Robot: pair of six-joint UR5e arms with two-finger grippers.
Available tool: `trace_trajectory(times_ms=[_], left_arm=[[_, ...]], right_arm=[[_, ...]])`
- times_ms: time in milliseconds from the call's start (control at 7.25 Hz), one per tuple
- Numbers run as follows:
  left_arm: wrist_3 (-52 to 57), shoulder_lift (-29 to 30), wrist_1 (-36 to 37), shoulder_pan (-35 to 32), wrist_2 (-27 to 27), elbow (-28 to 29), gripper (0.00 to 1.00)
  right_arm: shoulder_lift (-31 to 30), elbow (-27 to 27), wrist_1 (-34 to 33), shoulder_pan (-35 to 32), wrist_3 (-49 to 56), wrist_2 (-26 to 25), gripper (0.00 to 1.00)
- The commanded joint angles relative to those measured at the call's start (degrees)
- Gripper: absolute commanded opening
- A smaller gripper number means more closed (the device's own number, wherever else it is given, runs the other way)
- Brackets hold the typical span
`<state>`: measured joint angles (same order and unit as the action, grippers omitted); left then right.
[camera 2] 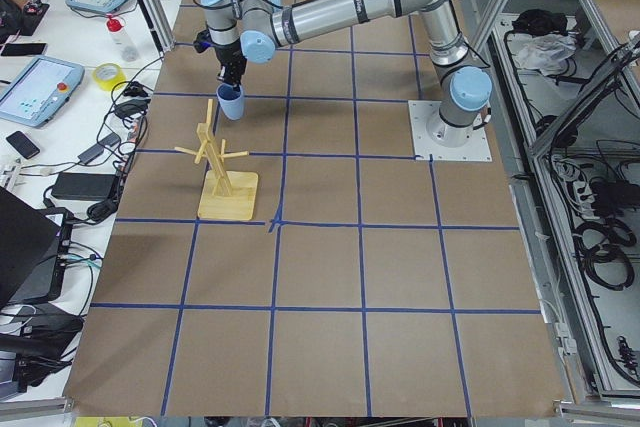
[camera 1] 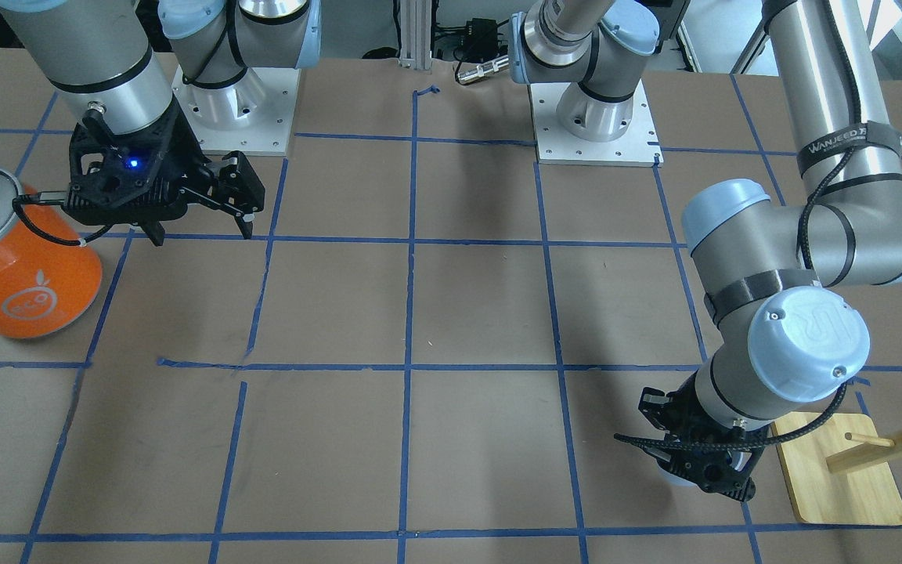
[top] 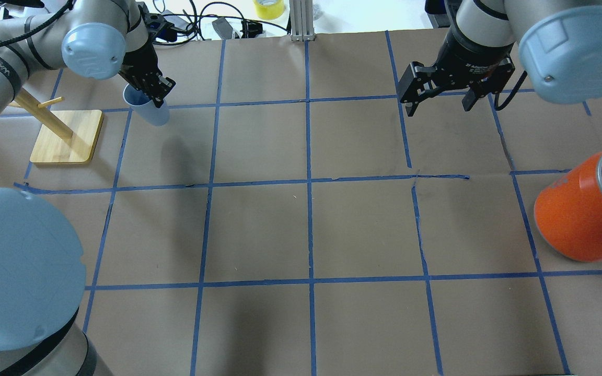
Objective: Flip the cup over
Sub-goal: 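Lower the cup upright onto the table with the left gripper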
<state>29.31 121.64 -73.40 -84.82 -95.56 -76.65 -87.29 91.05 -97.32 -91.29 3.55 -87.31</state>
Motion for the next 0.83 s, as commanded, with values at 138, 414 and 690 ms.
trace_trajectory(times_ms=[138, 414, 690], left_arm=[[0.8, 1.2, -5.4, 0.1, 0.0, -0.9, 0.00], [0.8, 1.6, -5.2, 0.1, -1.4, -2.3, 0.00], [1.8, 1.3, -2.0, 0.1, -1.5, -3.1, 0.00]], right_arm=[[0.2, 0.0, -0.2, 0.0, 0.0, -0.1, 1.00], [0.3, 0.0, -0.5, 0.0, 0.0, 0.0, 1.00], [0.2, 0.0, -1.7, 0.0, 0.1, -0.1, 1.00]])
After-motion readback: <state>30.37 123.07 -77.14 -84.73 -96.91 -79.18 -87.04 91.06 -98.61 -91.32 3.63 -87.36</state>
